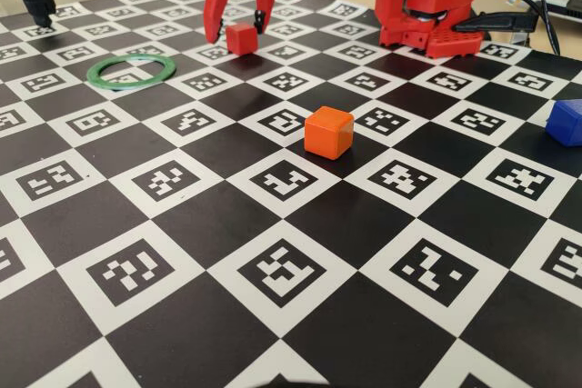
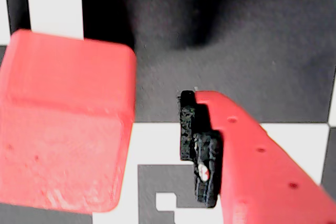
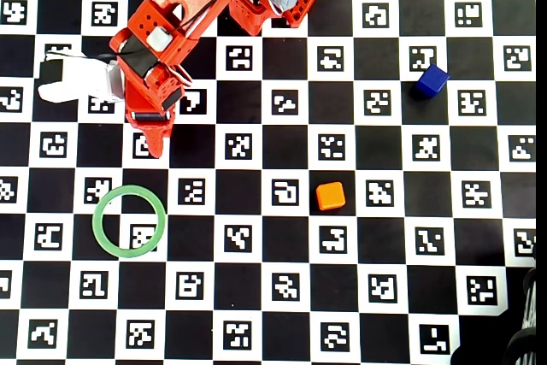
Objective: Grab the red cube then put it in the green circle then put the blue cube on top and finally the orange cube on top
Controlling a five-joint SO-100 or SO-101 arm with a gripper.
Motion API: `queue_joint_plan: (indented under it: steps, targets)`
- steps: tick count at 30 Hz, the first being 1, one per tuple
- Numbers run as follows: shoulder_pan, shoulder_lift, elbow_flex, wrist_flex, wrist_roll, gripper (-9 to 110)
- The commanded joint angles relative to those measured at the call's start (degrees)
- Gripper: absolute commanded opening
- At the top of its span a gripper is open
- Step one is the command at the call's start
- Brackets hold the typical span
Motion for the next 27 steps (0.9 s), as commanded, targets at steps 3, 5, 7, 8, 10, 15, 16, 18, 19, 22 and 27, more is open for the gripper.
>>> queue_joint_plan:
  steps: [3, 5, 7, 8, 10, 15, 16, 18, 19, 22, 27]
  targets:
    - [0.09, 0.09, -0.70, -1.32, 0.26, 42]
    - [0.00, 0.00, -0.79, -1.41, 0.62, 42]
    - [0.00, -0.26, -1.14, -1.41, 1.14, 42]
    - [-0.09, -0.44, -1.32, -1.41, 1.41, 42]
    - [-0.26, -0.70, -1.67, -1.05, 1.76, 42]
    - [-0.79, -0.88, -1.76, -0.88, 2.46, 42]
    - [-0.79, -0.88, -1.76, -0.88, 2.64, 42]
    - [-0.79, -0.88, -1.76, -1.05, 3.16, 42]
    - [-0.79, -0.88, -1.76, -1.05, 3.52, 42]
    - [-0.97, -0.97, -1.85, -1.05, 4.66, 42]
    - [-1.32, -1.41, -2.37, -0.88, 7.91, 42]
